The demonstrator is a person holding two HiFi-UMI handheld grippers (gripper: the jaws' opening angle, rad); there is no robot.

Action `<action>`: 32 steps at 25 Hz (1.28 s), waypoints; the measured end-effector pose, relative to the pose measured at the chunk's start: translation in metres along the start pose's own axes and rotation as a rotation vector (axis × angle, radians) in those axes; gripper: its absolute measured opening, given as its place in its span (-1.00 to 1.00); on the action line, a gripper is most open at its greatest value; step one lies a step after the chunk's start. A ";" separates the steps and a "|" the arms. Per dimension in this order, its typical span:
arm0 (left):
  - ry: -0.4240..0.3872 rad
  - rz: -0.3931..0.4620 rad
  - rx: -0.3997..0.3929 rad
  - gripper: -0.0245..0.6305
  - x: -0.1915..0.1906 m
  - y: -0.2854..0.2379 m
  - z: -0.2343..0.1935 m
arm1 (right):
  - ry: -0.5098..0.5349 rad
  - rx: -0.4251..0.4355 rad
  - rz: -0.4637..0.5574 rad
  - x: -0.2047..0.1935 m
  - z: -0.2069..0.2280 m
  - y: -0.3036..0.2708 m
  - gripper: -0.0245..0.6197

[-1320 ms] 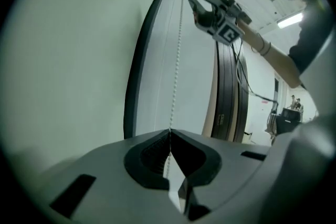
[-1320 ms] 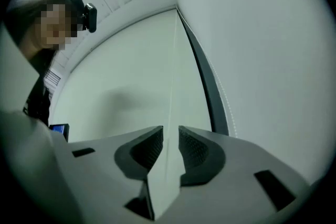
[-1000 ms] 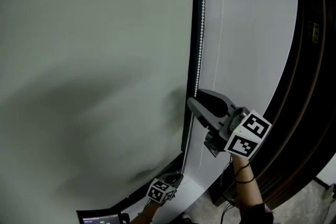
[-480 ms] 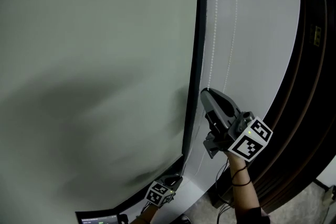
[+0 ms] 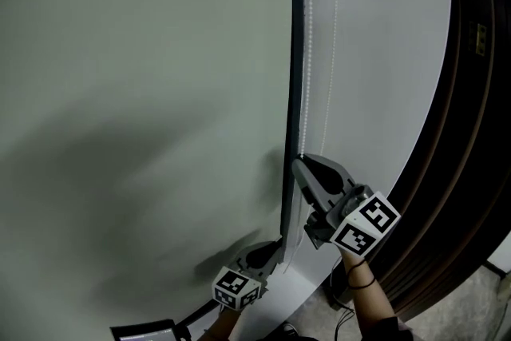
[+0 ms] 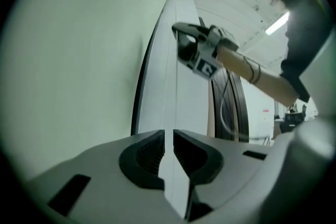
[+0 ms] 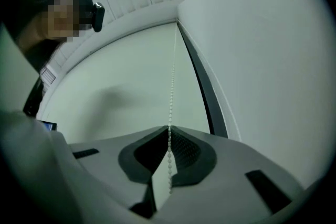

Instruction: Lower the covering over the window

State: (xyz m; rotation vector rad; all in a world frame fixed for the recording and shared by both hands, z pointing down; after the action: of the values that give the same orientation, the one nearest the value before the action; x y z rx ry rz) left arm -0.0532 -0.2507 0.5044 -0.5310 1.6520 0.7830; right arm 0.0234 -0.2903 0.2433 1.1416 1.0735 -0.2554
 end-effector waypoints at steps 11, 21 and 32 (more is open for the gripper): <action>-0.002 0.275 -0.083 -0.81 0.136 -0.035 0.006 | -0.168 -0.165 -0.247 -0.147 0.007 0.101 -0.86; -0.106 0.315 -0.156 -0.77 0.191 -0.074 0.005 | -0.263 -0.215 -0.481 -0.241 -0.031 0.169 -0.86; -0.072 0.340 -0.168 -0.91 0.188 -0.073 0.009 | -0.321 -0.271 -0.470 -0.249 -0.036 0.191 -0.86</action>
State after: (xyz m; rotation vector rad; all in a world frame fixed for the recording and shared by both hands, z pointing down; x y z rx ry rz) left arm -0.0373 -0.2801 0.3051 -0.3357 1.6386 1.1854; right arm 0.0012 -0.2576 0.5572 0.5708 1.0390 -0.6203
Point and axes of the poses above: the fingertips, and each gripper's own axes: y backward along the fingers, z to its right, x out of its top, the point moved 4 cm from there along y, backward along the fingers, and after that the axes turned 14 degrees about z, right-handed, at the moved point
